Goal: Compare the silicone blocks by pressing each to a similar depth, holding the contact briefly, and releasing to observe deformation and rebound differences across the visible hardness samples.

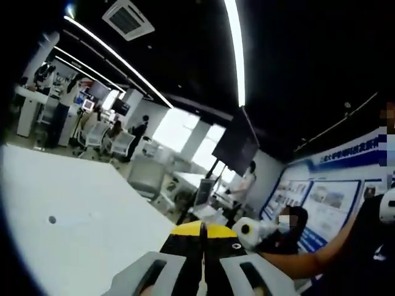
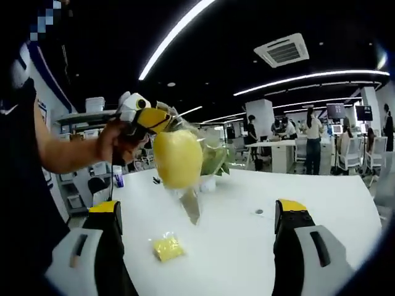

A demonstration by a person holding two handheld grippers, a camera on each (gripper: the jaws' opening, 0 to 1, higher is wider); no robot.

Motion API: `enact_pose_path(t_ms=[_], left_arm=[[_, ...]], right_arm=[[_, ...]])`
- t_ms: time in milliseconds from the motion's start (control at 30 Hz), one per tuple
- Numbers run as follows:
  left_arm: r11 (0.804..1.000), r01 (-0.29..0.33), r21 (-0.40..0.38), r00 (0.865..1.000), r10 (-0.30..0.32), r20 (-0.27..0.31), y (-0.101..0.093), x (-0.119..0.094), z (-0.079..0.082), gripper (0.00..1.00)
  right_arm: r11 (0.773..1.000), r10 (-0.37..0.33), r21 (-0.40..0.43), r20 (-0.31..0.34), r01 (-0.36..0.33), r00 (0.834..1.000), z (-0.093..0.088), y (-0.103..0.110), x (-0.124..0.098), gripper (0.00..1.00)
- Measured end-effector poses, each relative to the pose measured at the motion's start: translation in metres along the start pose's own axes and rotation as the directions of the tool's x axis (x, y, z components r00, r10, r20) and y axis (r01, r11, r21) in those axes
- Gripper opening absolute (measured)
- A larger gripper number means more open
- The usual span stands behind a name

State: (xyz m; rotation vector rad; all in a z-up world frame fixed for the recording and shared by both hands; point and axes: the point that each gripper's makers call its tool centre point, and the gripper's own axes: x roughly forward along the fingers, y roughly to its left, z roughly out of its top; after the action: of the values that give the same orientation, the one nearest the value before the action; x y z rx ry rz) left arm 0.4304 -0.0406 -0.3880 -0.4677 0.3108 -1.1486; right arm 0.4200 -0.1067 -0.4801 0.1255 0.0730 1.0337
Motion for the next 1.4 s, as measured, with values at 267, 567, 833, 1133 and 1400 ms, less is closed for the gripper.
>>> enact_pose_path(t_ms=[267, 567, 833, 1133, 1400], left_arm=[[1.000, 0.024, -0.009, 1.000, -0.024, 0.001, -0.011, -0.007, 0.003, 0.00], [0.998, 0.048, -0.030, 0.999, -0.048, -0.001, -0.020, -0.009, 0.003, 0.00], [0.996, 0.069, -0.048, 0.998, -0.069, 0.011, -0.027, -0.012, 0.006, 0.00], [0.992, 0.100, -0.075, 0.995, -0.099, 0.019, -0.033, -0.017, 0.010, 0.00], [0.988, 0.119, -0.095, 0.993, -0.118, 0.018, -0.036, -0.017, 0.011, 0.00]], right_arm=[[0.998, 0.062, -0.033, 0.022, -0.062, 0.998, 0.015, 0.010, 0.011, 0.97], [0.986, 0.167, -0.001, 0.083, -0.168, 0.982, 0.031, 0.030, 0.025, 0.96], [0.973, 0.228, 0.010, 0.108, -0.231, 0.968, 0.040, 0.046, 0.031, 0.80], [0.963, 0.265, 0.008, 0.151, -0.269, 0.952, 0.053, 0.055, 0.034, 0.60], [0.955, 0.296, -0.013, 0.161, -0.297, 0.942, 0.057, 0.064, 0.041, 0.46]])
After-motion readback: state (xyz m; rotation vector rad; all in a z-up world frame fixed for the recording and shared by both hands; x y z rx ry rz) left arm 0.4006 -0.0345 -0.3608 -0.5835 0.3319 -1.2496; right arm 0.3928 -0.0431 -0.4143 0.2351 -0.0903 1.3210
